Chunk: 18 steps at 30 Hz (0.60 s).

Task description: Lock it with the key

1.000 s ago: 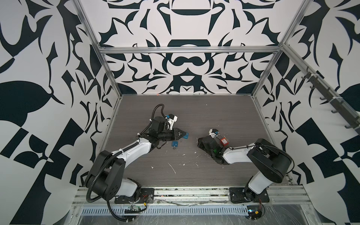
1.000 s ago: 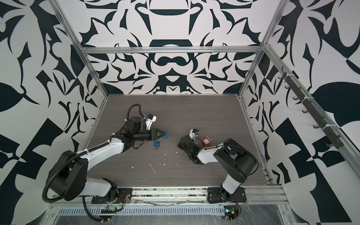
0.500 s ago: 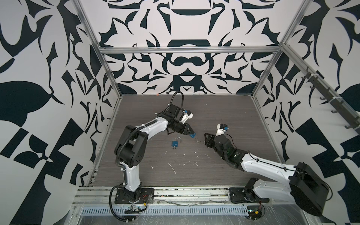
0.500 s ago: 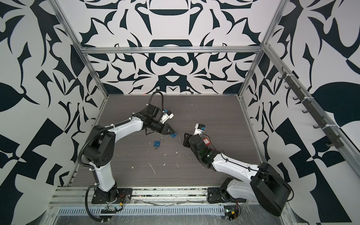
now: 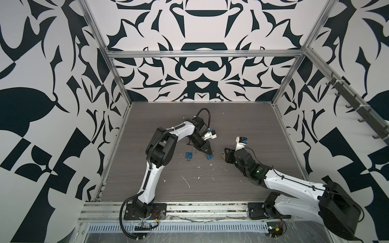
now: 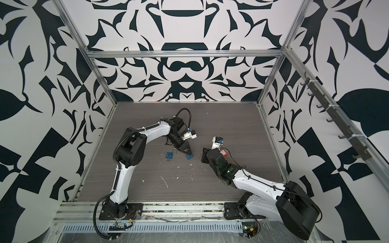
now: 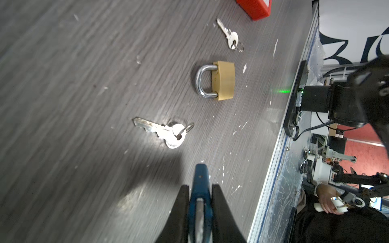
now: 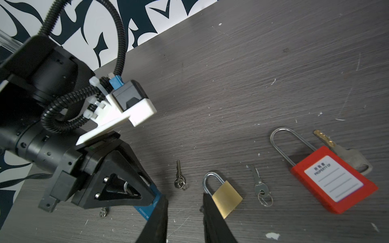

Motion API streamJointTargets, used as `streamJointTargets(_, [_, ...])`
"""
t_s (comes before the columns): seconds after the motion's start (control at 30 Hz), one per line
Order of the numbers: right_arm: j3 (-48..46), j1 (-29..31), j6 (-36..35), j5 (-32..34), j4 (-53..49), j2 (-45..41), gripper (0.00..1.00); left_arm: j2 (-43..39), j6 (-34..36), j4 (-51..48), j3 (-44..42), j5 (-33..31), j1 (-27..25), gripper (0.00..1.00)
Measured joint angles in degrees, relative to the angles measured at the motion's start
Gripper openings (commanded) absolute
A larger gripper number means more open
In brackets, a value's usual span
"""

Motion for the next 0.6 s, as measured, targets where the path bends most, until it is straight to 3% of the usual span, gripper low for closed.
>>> streamJointTargets(0.03, [0.0,-0.13,-0.13,-0.09,0.0,0.24,0.3,0.81,0.52,-0.98,1.01,0.2,0.0,0.3])
streamJointTargets(0.1, [0.0,-0.28,-0.5,-0.31,0.0,0.9,0.3,2.73,1.84,-3.15,3.41,0.5,0.02,0.44])
streamJointTargets(0.37, [0.72,-0.9,-1.2,-2.4,0.35,4.39,0.3,4.13,3.32,-5.27,9.18,-0.52,0.35,0.5])
streamJointTargets(0.6, [4.04,-0.9,-2.49,-4.63,0.42,7.67,0.3,2.25,-0.57,0.76,11.96,-6.95,2.1,0.55])
